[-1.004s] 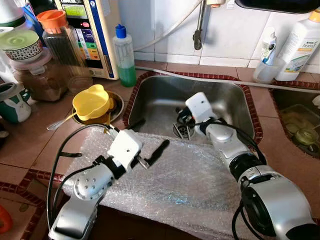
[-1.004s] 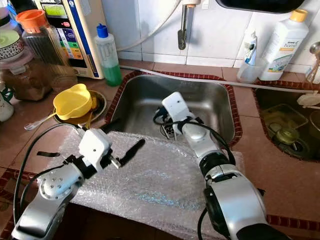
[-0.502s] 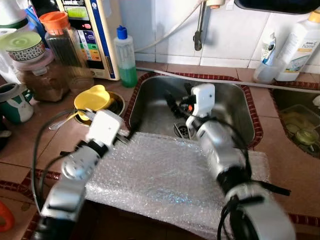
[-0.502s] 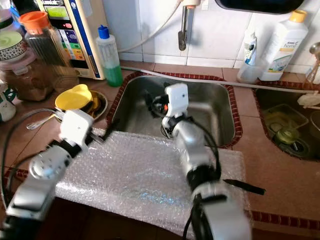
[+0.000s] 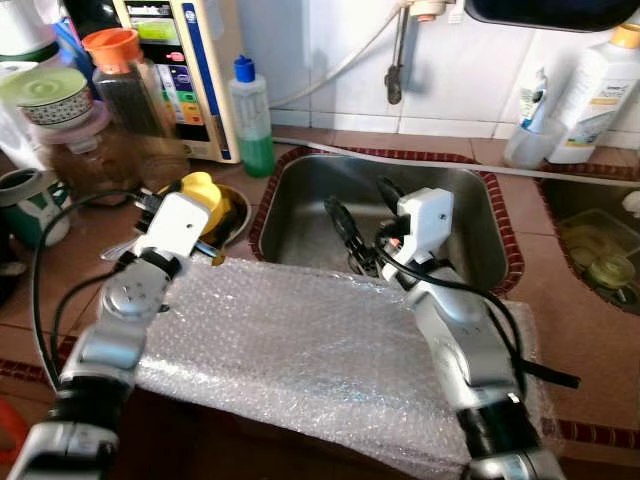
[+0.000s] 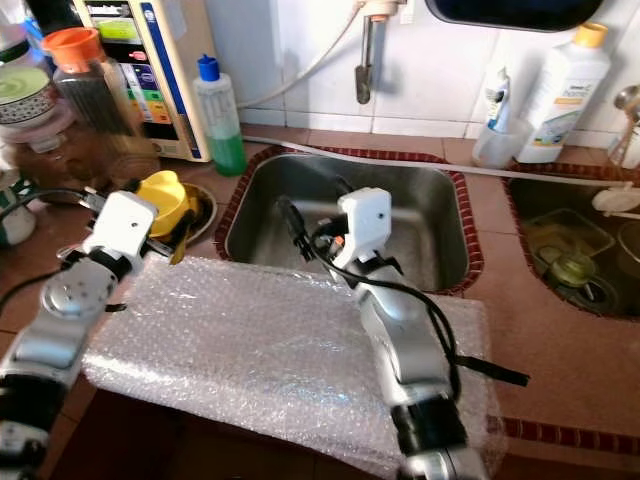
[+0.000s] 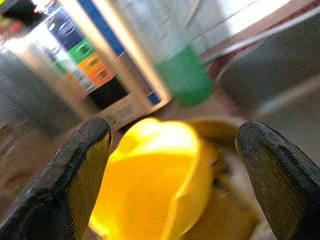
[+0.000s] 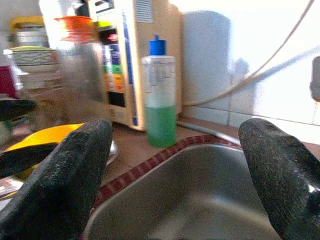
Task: Kitchen organization
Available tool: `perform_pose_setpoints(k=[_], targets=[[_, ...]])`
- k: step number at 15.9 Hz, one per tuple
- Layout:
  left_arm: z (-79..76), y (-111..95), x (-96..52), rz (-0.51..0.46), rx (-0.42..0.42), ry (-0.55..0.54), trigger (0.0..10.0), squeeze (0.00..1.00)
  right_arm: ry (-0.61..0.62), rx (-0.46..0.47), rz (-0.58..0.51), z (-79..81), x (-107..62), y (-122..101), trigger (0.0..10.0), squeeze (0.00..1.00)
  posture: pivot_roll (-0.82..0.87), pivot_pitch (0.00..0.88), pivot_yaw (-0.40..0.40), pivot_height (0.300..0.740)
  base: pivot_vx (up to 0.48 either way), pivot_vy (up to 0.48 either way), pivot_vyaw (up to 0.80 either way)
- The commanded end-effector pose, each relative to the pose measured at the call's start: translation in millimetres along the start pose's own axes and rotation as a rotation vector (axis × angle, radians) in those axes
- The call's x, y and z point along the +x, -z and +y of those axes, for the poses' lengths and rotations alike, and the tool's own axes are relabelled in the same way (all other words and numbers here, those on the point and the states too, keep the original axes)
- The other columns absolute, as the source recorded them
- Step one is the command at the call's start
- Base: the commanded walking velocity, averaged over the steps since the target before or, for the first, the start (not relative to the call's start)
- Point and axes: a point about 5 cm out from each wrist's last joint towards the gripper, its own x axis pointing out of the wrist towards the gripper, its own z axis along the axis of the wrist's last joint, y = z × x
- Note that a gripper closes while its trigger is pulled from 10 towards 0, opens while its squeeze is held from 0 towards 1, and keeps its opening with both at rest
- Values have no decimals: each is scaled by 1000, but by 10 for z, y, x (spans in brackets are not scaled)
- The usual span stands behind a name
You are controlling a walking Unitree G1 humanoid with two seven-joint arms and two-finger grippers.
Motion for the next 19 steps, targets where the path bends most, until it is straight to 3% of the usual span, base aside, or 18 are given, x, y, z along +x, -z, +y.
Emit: perform_pose_setpoints(k=[1,2,3,8,13,15,17,19], targets=[[133,73,21,52,-4,-47,10000,0,-60,21,3,123,-31,-67,10000,1000,17,12,87,740,0,0,0],[169,102,27,72,-25,-66,10000,0,-69,28,10,146,-51,-75,10000,1000,17,12,87,740,0,0,0],[254,191,40,136,-205,-146,10000,0,-86,24,26,201,-98,-81,10000,1000,15,17,88,740,0,0,0],[210,175,123,155,-238,-124,10000,0,-102,23,58,264,-130,-142,10000,1000,15,23,83,740,0,0,0],[206,137,164,165,-328,-118,10000,0,-109,19,69,285,-115,-176,10000,1000,21,25,82,740,0,0,0],[177,37,187,113,-242,-38,10000,0,-109,18,71,293,-103,-176,10000,1000,22,24,81,740,0,0,0],[148,17,194,106,-252,1,10000,0,-108,18,72,295,-99,-174,10000,1000,22,24,81,740,0,0,0],[97,17,193,113,-193,69,10000,0,-110,16,73,301,-93,-178,10000,1000,22,25,83,740,0,0,0]])
